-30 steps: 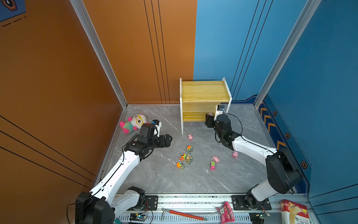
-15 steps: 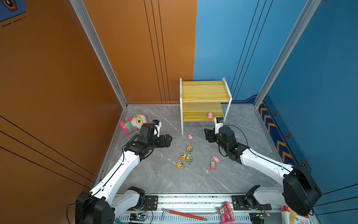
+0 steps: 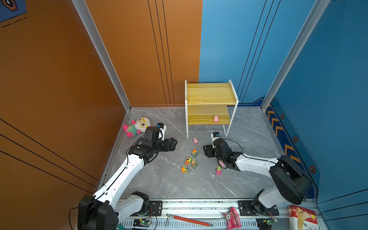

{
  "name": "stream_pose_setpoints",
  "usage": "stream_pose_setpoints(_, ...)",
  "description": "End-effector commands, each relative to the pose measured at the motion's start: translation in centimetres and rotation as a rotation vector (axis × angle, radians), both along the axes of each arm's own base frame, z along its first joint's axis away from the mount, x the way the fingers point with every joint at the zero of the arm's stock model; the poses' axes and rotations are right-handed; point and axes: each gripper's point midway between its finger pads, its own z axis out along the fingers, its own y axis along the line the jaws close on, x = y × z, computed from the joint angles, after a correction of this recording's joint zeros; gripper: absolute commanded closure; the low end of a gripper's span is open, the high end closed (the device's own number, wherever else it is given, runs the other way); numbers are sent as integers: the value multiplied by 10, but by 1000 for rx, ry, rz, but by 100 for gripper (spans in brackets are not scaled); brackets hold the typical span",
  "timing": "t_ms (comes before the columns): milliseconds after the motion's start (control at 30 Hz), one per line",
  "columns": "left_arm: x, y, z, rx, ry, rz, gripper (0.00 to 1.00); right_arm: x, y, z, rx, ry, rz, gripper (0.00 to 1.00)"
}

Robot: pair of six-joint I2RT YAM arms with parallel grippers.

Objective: Organize plastic toys on shelves
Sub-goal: Move the plastic toy to the center of the table.

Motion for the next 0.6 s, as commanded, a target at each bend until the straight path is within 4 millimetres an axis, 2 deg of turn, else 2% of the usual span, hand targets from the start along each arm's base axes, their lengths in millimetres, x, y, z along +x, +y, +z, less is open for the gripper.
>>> stream_pose_setpoints(0, -1, 0, -5, -9, 19, -4, 8, 16, 27, 12, 121, -32, -27, 44)
stream_pose_setpoints(167, -1, 0, -6, -6, 19, -3, 8, 34, 42, 11, 247, -31, -60, 45)
stream_pose_setpoints(333, -1, 0, -5, -7, 19, -5, 8, 44, 53, 6, 333, -5, -76, 46)
stream_pose_setpoints(400, -1, 0, -6, -7, 21, -4, 8, 56, 46, 4, 345, 2, -104, 47)
stream_pose_setpoints(567, -1, 0, -7, -6, 23, -4, 8, 67, 47, 0, 343, -5, -121, 48)
